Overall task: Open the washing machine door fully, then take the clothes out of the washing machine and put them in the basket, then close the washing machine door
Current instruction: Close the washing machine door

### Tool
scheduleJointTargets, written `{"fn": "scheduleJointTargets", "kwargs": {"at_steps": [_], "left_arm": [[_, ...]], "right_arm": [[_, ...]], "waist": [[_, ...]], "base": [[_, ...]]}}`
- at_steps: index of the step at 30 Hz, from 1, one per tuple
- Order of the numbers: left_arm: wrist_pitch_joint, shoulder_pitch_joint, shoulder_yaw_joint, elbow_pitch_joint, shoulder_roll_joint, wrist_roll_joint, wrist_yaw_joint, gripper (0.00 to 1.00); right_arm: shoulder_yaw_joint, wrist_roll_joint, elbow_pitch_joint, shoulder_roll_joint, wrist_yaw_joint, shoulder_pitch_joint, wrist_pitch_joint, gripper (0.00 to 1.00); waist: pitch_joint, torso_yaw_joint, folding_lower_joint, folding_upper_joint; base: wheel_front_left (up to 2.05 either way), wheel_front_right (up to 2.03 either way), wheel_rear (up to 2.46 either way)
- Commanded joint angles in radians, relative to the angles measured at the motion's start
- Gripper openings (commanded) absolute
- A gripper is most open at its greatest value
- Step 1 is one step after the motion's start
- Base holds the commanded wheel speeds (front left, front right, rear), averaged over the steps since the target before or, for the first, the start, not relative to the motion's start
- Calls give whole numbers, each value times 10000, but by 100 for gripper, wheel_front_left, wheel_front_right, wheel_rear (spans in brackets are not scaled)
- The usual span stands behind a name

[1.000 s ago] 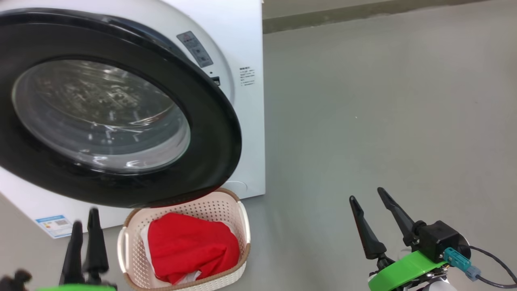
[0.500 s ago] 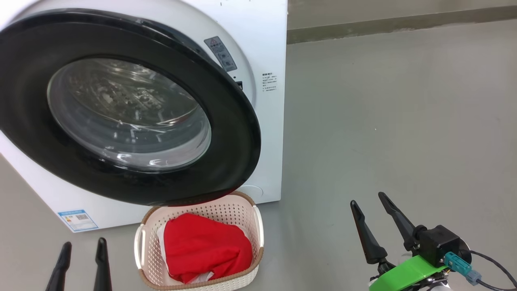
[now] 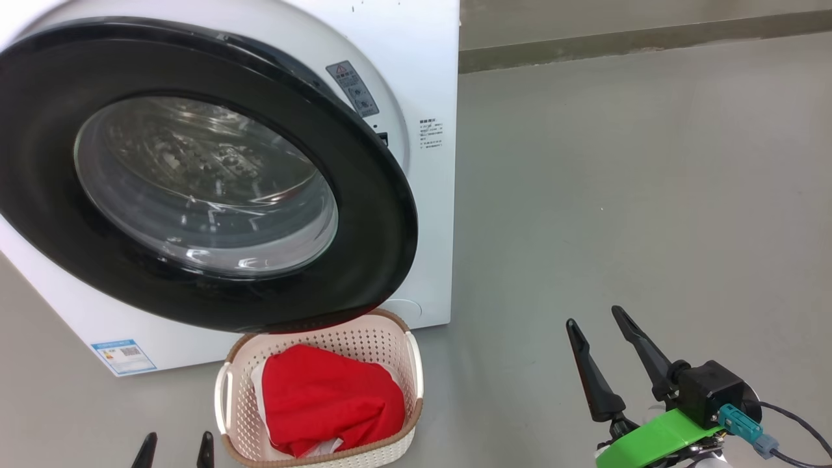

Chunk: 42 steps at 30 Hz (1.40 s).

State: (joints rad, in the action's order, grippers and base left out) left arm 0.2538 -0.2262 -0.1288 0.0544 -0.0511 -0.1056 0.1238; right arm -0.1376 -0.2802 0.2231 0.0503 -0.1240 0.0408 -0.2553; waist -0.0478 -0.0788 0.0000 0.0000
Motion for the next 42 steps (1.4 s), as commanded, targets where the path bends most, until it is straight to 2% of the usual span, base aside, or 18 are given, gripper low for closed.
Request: {"fn": "scheduleJointTargets", "kwargs": {"at_steps": [1,23,26,34,39,42], "left_arm": [[79,271,-352,-135,-41,-20,4,100],[80,514,-121,25,6,1,46,100],[80,587,-1,65,7,-2,48,100],[80,753,248,172,8,-89,57,100],[80,929,454,228,8,-36,62,100],[80,1184,577,163,8,-408,63,100]], "right_arm": [[-154,178,-296,-1,-67,79,-65,100],[-605,-35,-264,-1,-67,192,-65,100],[-664,-118,-101,-1,-67,355,-65,0],[-1552,-47,645,30,-67,1378,-65,0],[-2432,-121,1280,280,-67,2389,-65,0],[-2674,-243,1573,436,-67,3089,-65,0]], "waist": [[24,14,0,0],[202,235,0,0],[304,448,0,0],[480,980,0,0],[680,1350,0,0],[963,1636,0,0]], "base": [[0,0,0],[0,0,0],[0,0,0],[0,0,0],[0,0,0],[0,0,0]]}}
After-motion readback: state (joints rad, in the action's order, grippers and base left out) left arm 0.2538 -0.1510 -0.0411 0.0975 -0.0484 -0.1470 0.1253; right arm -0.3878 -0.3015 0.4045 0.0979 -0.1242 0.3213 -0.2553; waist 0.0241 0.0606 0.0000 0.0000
